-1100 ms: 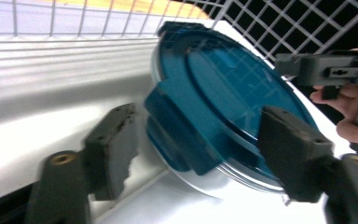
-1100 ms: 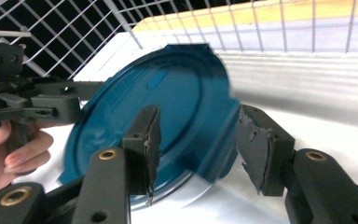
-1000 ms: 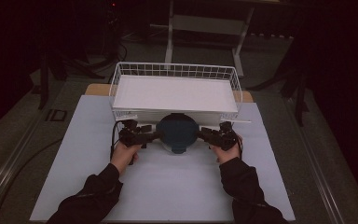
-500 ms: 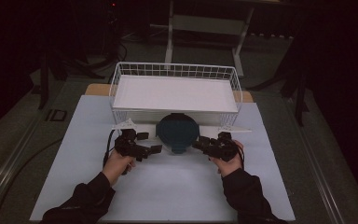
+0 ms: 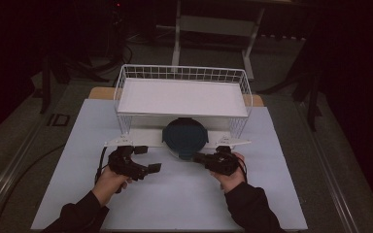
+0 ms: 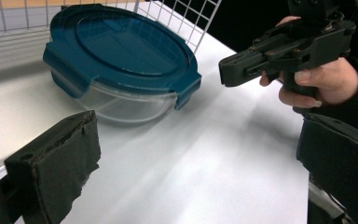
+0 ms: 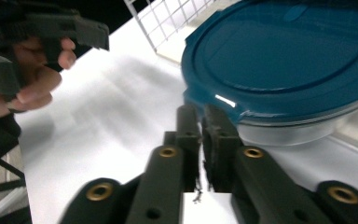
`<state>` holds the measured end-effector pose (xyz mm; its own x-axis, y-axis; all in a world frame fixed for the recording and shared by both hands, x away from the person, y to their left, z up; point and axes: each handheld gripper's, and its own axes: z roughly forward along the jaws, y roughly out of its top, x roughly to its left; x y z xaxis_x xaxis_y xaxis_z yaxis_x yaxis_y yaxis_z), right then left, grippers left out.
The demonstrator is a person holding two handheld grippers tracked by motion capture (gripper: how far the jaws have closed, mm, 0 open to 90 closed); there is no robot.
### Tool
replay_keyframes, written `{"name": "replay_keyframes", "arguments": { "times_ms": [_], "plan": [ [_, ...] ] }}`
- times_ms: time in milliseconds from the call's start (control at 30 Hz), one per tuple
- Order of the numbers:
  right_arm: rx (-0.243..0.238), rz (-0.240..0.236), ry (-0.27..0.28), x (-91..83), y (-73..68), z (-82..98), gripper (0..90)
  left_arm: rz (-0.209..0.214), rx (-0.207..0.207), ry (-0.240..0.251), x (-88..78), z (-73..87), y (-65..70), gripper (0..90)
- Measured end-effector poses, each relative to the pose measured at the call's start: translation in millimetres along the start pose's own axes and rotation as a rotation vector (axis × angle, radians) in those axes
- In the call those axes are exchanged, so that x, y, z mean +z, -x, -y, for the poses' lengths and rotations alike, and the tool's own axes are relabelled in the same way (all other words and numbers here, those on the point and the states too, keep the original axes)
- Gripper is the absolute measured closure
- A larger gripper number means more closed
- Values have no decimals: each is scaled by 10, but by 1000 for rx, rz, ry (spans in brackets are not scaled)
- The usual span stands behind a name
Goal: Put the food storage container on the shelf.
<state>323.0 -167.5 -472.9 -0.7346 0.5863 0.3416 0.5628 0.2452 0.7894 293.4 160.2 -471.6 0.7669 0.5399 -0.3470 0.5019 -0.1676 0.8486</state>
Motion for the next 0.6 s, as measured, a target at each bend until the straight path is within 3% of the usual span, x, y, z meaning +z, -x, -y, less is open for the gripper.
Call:
{"name": "replay_keyframes", "arguments": {
  "times_ms": [100, 333, 467, 600],
  "plan": [
    [-9, -6, -21, 63, -47, 23, 900, -17, 27, -1, -70, 47, 62, 0],
    [-6, -10, -35, 161, -81, 57, 900, -22, 41, -7, -204, 253, 167, 0],
    [-13, 0, -59, 238, -79, 84, 900, -41, 64, -23, -270, 428, 259, 0],
    [-16, 21, -70, 298, -56, 101, 900, -61, 75, -19, -333, 505, 338, 0]
  ]
}}
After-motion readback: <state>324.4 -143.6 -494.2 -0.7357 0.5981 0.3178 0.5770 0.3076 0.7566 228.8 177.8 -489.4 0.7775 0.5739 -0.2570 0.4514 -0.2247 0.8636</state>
